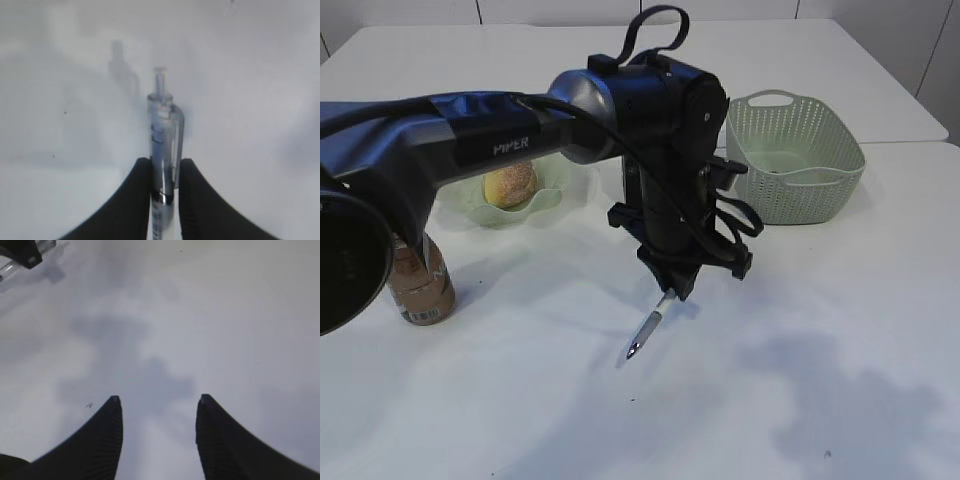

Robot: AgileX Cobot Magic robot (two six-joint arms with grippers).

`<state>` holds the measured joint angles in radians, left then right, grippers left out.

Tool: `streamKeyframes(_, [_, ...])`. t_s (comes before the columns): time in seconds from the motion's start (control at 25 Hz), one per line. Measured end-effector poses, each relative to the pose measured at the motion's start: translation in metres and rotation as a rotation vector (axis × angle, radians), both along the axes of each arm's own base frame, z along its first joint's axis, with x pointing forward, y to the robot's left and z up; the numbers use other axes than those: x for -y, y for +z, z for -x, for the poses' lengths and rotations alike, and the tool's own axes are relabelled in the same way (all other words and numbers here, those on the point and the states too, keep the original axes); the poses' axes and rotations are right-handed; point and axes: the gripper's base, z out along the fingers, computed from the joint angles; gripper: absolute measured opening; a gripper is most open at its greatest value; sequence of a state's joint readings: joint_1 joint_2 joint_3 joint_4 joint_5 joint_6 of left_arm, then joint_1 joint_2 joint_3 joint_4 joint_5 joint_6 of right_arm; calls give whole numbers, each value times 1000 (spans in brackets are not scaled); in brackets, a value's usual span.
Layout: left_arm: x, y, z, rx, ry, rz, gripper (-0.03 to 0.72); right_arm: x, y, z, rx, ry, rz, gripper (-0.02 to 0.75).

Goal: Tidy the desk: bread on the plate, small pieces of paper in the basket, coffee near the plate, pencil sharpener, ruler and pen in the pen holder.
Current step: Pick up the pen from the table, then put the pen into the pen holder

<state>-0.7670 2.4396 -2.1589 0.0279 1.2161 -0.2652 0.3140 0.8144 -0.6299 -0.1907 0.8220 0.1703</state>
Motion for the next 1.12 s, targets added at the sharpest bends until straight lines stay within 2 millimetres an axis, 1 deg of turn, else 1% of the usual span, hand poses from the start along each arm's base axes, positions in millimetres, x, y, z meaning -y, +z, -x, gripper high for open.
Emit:
streamKeyframes(0.08, [3,15,-3,36,0,32,97,0,0,0,0,0,0,386])
streamKeyframes(0.2, [5,31,-7,82,-2,61,97,0,0,0,0,0,0,386])
streamKeyframes(0.48, [2,48,-11,148,-7,46,97,0,1,-1,13,3,-5,386])
streamKeyframes(0.72, [-7,79,-11,241,-11,27,97,-1,1,-2,26,5,-9,386])
streamKeyframes(0.92, [-8,105,-13,355,-19,90,97,-2,2,-3,44,9,-15,386])
streamKeyframes(1.0, [-8,113,-15,400,-24,102,97,-2,3,-3,47,10,-16,386])
streamKeyframes(1.12, [-8,116,-18,439,-30,105,97,-2,3,-4,53,11,-18,386])
